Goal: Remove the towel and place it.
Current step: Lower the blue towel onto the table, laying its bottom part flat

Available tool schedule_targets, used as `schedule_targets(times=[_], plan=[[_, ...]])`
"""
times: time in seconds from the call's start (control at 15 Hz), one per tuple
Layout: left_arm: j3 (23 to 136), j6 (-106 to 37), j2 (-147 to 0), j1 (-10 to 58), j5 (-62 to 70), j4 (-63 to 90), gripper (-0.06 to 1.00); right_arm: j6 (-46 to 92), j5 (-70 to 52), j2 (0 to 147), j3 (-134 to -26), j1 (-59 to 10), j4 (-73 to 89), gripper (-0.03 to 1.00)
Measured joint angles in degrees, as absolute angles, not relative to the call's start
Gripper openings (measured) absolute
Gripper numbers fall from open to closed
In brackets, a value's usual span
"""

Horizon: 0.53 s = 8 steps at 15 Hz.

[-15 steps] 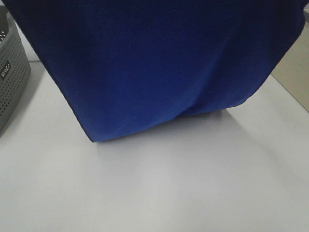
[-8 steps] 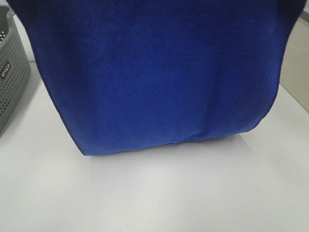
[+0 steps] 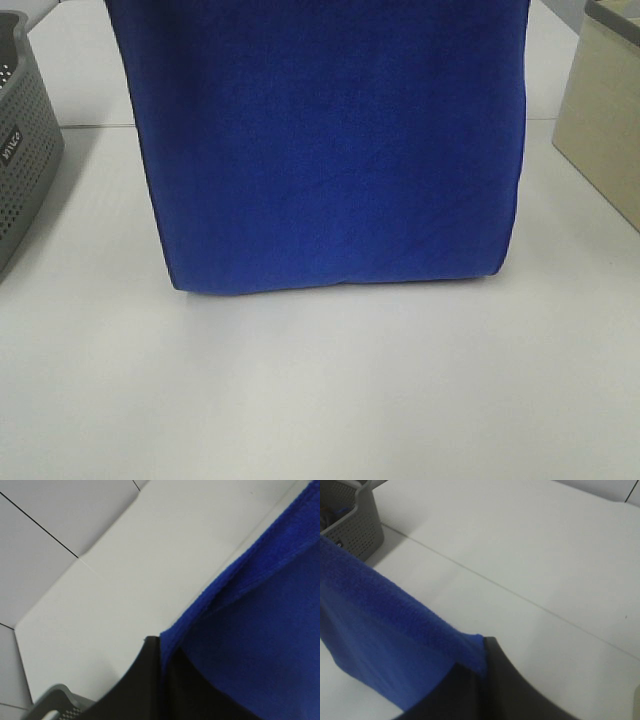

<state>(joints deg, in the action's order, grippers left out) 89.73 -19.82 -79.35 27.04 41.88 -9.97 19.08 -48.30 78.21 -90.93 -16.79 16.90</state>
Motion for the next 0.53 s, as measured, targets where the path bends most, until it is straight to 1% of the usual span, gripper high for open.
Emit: schedule_targets(times=[0.13,0.27,0.33,0.47,0.53], plan=[[89.8,-19.3,-80.9,26.9,33.2,-13.5,0.00,19.3,-44.5,82.7,-96.1,-16.8,15.8,0.02],[93.1,-17.8,-84.4,26.5,26.8,-17.0,0.00,20.1,-40.3,88.4,-102.4,-16.8,15.4,0.02],[96.5,-17.2,-87.3,25.8,24.8,-18.2,0.00,20.1,-39.2,90.0,-103.8,-16.8,15.2,0.02],[104.9,-17.0,-94.3,23.4,23.1,-18.9,0.00,20.3,-34.8,97.1,-112.6,-16.8,13.9,0.02],[106.9,-16.9,-95.9,23.0,23.0,-19.0,0.00,20.3,-33.9,98.5,-114.4,-16.8,13.6,0.02]])
